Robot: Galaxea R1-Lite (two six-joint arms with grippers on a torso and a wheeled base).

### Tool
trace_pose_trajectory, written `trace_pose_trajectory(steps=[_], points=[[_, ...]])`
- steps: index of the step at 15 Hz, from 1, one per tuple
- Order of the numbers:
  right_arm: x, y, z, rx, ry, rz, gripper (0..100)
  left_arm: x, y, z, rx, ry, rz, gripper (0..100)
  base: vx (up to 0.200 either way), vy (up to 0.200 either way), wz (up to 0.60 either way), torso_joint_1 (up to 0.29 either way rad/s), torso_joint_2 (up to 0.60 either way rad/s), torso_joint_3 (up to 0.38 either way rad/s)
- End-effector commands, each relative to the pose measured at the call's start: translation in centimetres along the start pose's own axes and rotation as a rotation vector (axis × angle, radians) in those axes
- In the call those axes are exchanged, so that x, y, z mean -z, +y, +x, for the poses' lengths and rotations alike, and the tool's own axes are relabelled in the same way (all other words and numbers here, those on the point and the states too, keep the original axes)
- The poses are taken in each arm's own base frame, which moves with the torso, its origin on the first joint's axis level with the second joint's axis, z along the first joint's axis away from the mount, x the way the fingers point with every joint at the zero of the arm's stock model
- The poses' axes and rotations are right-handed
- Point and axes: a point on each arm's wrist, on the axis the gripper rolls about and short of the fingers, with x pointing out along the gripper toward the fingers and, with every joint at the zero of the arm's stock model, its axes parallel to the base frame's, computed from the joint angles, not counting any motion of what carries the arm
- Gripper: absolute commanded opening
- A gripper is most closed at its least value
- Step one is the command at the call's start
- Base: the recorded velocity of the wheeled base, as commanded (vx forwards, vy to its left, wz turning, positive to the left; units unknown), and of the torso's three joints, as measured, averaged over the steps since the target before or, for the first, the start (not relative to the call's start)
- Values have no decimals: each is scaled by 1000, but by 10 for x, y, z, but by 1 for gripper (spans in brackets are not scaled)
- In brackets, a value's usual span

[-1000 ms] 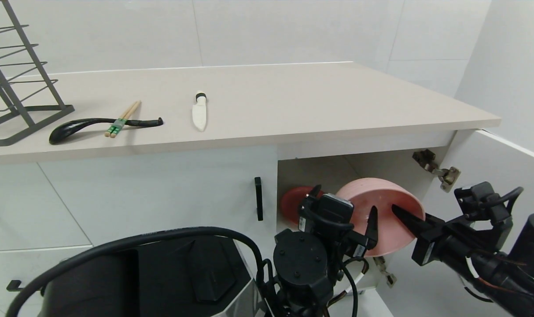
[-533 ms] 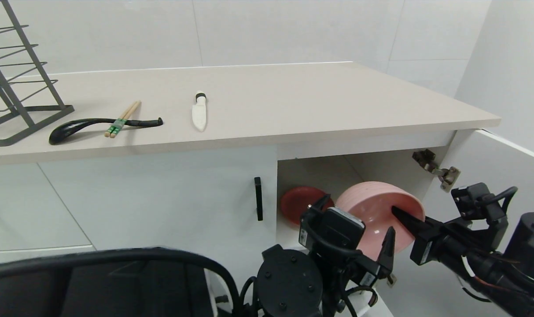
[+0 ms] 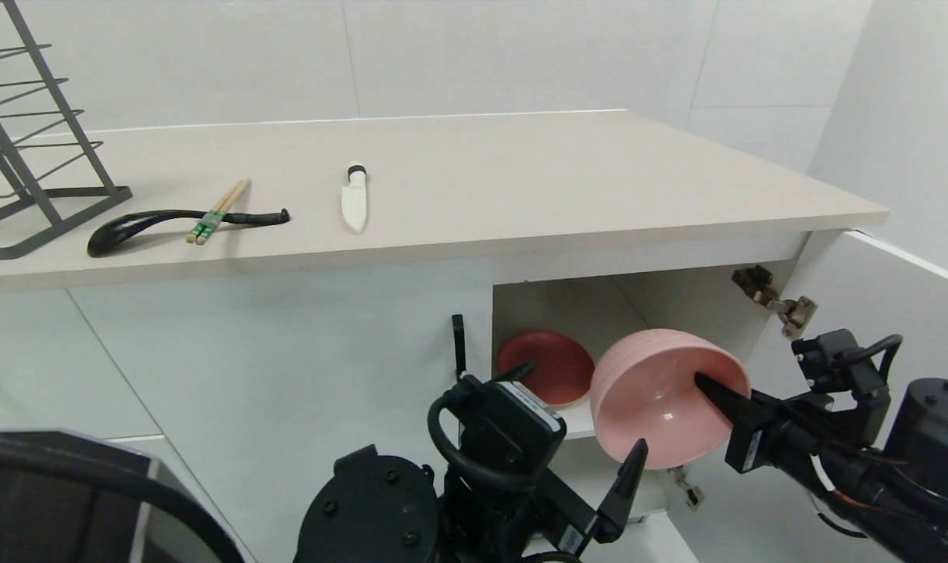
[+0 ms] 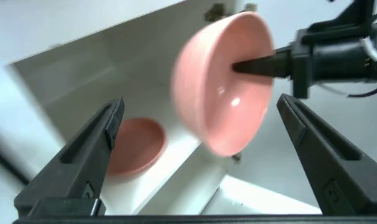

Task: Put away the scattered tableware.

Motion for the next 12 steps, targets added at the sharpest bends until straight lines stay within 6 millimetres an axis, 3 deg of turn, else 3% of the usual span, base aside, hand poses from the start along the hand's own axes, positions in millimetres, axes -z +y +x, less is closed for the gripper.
trace_pose_trajectory(steps=[1,3,5,9,12], points=[[2,-2,1,10,9,1,0,-12,10,-22,-3,-4,-1,100,0,0,0,0,0,0],[2,-2,1,10,9,1,0,-14,14,-31,-6,-1,2,100,0,0,0,0,0,0],[3,-3,2,14,16,2,0,-18,26,-53,50,6,21,100,0,0,0,0,0,0],[7,-3,5,14,39,0,0,2,61,-85,267,80,163,100,0,0,0,0,0,0],[10,-4,3,20,51,2,0,10,78,-90,350,85,230,100,0,0,0,0,0,0]])
